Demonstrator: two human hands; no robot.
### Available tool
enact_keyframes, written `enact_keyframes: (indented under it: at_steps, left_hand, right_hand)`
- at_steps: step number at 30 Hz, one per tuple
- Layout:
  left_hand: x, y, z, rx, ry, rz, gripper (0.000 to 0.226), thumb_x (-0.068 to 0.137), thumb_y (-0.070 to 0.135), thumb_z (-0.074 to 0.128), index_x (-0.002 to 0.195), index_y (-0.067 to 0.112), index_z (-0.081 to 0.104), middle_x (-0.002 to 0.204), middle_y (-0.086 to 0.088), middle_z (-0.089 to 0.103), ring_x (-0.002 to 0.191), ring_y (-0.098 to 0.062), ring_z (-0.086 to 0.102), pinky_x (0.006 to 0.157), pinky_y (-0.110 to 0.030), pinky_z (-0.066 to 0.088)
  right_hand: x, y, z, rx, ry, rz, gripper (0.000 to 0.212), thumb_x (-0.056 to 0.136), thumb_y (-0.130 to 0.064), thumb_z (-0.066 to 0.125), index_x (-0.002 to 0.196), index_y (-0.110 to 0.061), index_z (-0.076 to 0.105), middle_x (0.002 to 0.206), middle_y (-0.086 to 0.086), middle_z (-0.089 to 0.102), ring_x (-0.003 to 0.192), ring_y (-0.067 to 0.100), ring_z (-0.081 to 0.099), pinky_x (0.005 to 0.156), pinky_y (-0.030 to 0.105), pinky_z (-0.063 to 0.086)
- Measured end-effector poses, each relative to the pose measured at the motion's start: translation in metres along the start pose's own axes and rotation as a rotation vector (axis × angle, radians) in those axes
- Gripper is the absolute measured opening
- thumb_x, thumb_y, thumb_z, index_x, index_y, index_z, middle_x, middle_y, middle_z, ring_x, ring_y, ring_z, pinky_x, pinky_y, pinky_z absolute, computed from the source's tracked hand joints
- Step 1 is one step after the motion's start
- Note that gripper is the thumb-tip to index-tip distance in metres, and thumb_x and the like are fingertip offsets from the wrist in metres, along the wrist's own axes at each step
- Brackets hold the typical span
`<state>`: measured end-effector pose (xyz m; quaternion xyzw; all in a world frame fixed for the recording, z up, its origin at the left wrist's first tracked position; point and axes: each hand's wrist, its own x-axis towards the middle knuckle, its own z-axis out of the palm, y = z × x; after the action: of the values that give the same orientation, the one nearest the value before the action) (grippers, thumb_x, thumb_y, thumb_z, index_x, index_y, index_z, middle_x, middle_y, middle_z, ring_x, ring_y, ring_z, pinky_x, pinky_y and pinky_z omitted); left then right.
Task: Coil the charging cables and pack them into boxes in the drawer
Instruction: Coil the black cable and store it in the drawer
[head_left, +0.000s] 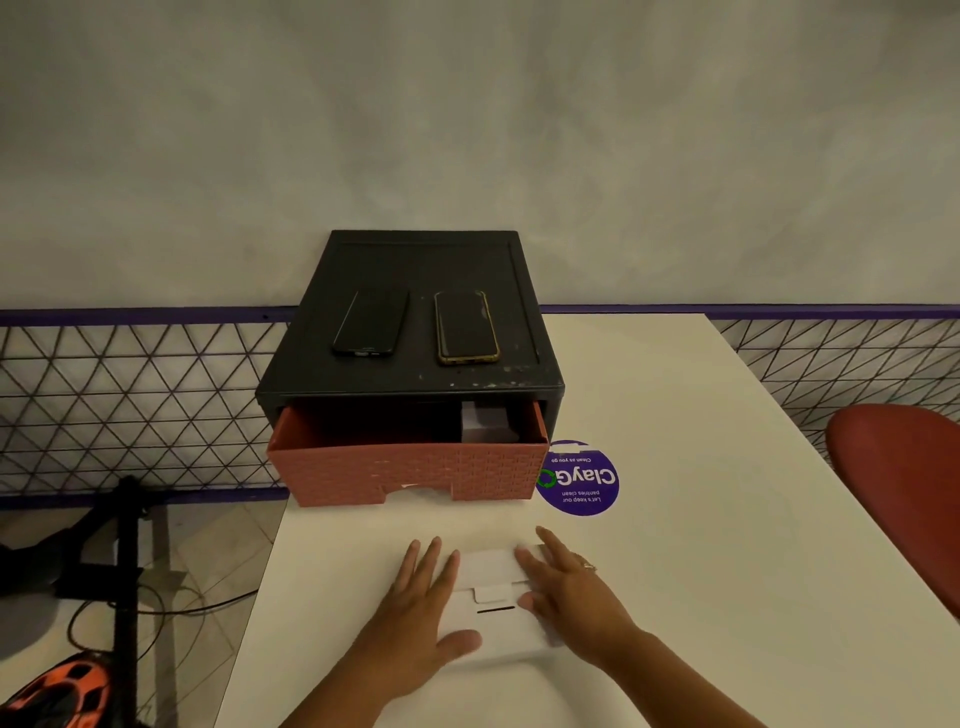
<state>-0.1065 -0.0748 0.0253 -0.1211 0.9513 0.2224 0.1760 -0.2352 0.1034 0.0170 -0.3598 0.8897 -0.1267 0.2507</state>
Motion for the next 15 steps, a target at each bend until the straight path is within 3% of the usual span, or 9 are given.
enact_keyframes:
  at_steps: [3,6,9,11,15]
  left_hand:
    - [0.000,0.002,-0.004,0.124,-0.057,0.023,0.115,0.050,0.087,0.011,0.146,0.031,-0.017,0.144,0.008,-0.037,0.130,-0.013,-0.037,0.116,-0.039,-0.001]
    - [0.001,0.005,-0.006,0.174,-0.095,0.029,0.120,0.045,0.091,0.018,0.145,0.034,-0.016,0.150,0.005,-0.032,0.140,-0.019,-0.027,0.116,-0.040,-0.002]
    - [-0.001,0.009,-0.007,0.161,-0.119,0.002,0.126,0.035,0.090,0.014,0.145,0.037,-0.015,0.155,0.006,-0.023,0.143,-0.021,-0.020,0.116,-0.040,0.000]
    - [-0.001,0.009,-0.007,0.158,-0.129,0.000,0.127,0.033,0.090,0.012,0.145,0.038,-0.014,0.156,0.005,-0.020,0.143,-0.022,-0.018,0.117,-0.041,0.001]
    - [-0.001,0.008,-0.007,0.155,-0.134,0.016,0.125,0.035,0.090,0.010,0.146,0.038,-0.012,0.157,0.005,-0.015,0.144,-0.024,-0.015,0.117,-0.041,0.002]
  right_hand:
    - [-0.001,-0.013,0.003,-0.011,-0.021,-0.026,0.098,0.054,-0.081,-0.004,0.143,-0.047,0.019,0.158,-0.005,-0.001,0.143,0.035,0.005,0.115,0.043,0.014]
    - [0.000,-0.023,0.006,0.061,-0.001,0.062,0.090,0.059,-0.081,0.005,0.140,-0.049,0.028,0.156,-0.009,0.008,0.142,0.034,0.009,0.114,0.044,0.020]
    - [0.004,-0.026,0.005,0.095,0.020,0.081,0.047,0.091,-0.057,0.036,0.137,-0.047,0.035,0.154,-0.011,0.016,0.140,0.030,0.013,0.114,0.041,0.021]
    - [0.005,-0.025,0.005,0.124,0.025,0.083,0.046,0.094,-0.045,0.044,0.139,-0.044,0.034,0.152,-0.011,0.019,0.140,0.027,0.017,0.113,0.038,0.022]
    - [0.007,-0.026,-0.001,0.212,0.036,0.141,0.065,0.088,-0.040,0.056,0.145,-0.033,0.026,0.148,-0.010,0.028,0.136,0.022,0.026,0.110,0.035,0.029]
